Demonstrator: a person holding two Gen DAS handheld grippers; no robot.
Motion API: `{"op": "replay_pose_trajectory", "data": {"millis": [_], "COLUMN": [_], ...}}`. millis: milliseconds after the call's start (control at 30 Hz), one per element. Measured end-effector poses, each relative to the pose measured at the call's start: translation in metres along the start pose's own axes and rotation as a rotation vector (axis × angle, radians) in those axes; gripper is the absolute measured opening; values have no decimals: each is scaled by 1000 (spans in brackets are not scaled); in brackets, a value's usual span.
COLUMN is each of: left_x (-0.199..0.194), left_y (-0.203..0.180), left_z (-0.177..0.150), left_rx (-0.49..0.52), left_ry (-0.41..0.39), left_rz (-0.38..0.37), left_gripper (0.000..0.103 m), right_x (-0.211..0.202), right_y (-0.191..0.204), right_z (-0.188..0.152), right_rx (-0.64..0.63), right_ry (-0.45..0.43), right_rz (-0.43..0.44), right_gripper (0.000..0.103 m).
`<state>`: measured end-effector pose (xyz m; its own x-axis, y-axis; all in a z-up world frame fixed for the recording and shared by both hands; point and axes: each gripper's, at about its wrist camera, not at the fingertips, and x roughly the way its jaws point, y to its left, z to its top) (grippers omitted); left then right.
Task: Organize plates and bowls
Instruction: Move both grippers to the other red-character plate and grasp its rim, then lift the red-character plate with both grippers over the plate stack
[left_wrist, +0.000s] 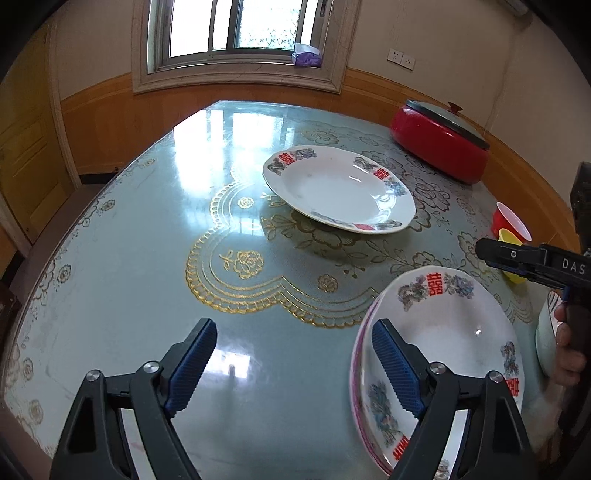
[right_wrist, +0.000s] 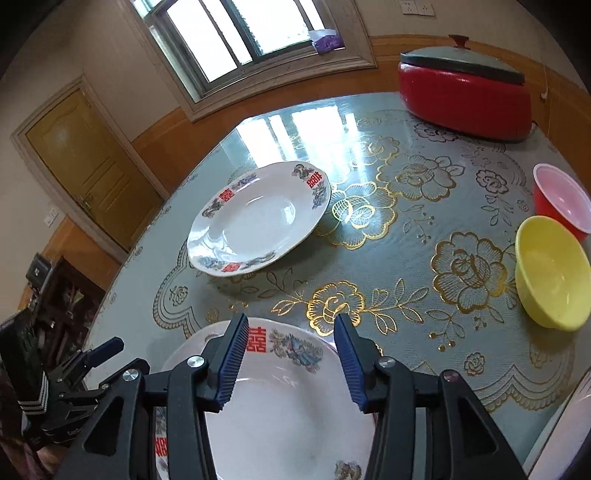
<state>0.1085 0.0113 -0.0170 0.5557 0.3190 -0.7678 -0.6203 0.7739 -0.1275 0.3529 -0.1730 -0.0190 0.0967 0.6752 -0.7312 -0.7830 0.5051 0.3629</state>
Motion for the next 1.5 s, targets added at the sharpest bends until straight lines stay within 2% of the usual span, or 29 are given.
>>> {"op": "replay_pose_trajectory", "data": {"millis": [133, 267, 400, 500, 567, 633, 767, 867, 1033, 1100, 1167, 1200, 1333, 1400, 1500], "left_x": [14, 28, 44, 57, 67, 80, 104, 120, 139, 149, 160, 164, 174, 180, 180], "left_y": [23, 40, 53, 56, 57, 58, 60, 58, 54, 51, 50, 50, 49, 51, 50], "left_z": [21, 44, 70, 90, 102, 114, 133, 143, 157, 160, 162, 162, 162, 162, 163], "left_rx": [-24, -28, -50, -56, -48, -44, -60, -43, -29, -20, -13, -16, -6, -30, -37], "left_ry": [19, 11, 19, 11, 10, 21, 54, 62, 50, 59, 73, 85, 106, 119, 133], "left_rz": [-39, -30, -87, -145, -162, -177, -198, -202, -271, -268, -261, -258, -229, -243, -221], "left_gripper": [91, 92, 90, 79, 68, 62, 58, 58, 53, 44, 39, 36, 32, 31, 31], "right_x": [11, 22, 37, 53, 65, 75, 90, 99, 114, 123, 134, 139, 144, 146, 148], "right_y": [-5, -13, -22, -31, -37, -44, -53, -54, -43, -38, -32, -30, -26, -25, -23], "right_z": [18, 36, 52, 62, 69, 73, 81, 86, 90, 93, 94, 94, 95, 95, 95], "right_rx": [67, 151, 218, 265, 303, 348, 385, 376, 325, 303, 281, 268, 233, 224, 199], "right_ry": [4, 5, 6, 25, 33, 39, 36, 42, 56, 72, 95, 110, 92, 102, 113], "right_rz": [1, 21, 57, 70, 79, 86, 86, 93, 109, 108, 112, 111, 69, 66, 47], "right_gripper": [49, 49, 49, 49, 49, 49, 49, 49, 49, 49, 45, 39, 24, 19, 18]}}
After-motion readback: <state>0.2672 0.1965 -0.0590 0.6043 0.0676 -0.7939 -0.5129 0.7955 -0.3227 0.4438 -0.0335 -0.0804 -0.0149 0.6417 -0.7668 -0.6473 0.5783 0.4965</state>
